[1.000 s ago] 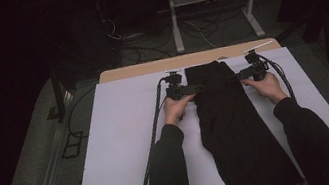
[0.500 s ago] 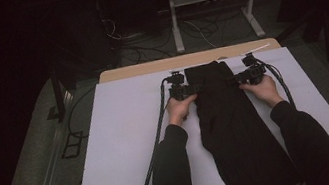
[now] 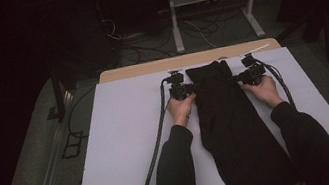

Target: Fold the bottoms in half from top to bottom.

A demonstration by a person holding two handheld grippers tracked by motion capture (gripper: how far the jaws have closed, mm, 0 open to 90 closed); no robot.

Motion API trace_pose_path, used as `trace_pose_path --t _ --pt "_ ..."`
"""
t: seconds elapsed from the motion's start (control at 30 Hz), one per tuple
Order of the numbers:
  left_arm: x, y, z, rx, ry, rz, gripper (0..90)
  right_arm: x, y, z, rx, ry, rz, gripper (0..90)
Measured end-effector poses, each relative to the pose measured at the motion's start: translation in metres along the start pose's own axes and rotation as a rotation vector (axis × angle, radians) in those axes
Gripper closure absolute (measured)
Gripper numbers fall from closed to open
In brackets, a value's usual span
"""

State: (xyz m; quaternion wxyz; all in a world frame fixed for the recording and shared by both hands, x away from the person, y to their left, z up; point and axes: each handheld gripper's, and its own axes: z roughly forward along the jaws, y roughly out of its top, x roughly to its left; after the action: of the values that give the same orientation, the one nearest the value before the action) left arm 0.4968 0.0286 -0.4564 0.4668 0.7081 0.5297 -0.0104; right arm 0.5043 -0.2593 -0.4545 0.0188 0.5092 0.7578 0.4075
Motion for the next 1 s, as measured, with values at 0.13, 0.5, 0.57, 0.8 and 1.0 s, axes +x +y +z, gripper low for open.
trace_pose_path --t 0.13,0.5,0.57,0.8,1.0 --pt "-0.003 -0.001 0.0 0.0 -0.019 0.02 86.1 -0.001 0.0 -0.006 -0.016 0.011 0.007 83.2" --pt "-0.01 -0.004 -0.009 -0.033 -0.054 0.05 86.1 0.004 -0.003 -0.023 -0.071 0.051 0.016 83.1" --pt "-0.01 -0.005 -0.011 -0.041 -0.061 0.051 86.0 0.005 -0.006 -0.025 -0.084 0.062 0.015 83.1" --pt "-0.014 -0.009 -0.02 -0.045 -0.087 0.073 86.1 0.009 -0.014 -0.032 -0.104 0.091 0.017 83.1" --pt "-0.015 -0.014 -0.027 -0.071 -0.111 0.056 86.1 0.012 -0.02 -0.038 -0.126 0.124 0.022 83.1"
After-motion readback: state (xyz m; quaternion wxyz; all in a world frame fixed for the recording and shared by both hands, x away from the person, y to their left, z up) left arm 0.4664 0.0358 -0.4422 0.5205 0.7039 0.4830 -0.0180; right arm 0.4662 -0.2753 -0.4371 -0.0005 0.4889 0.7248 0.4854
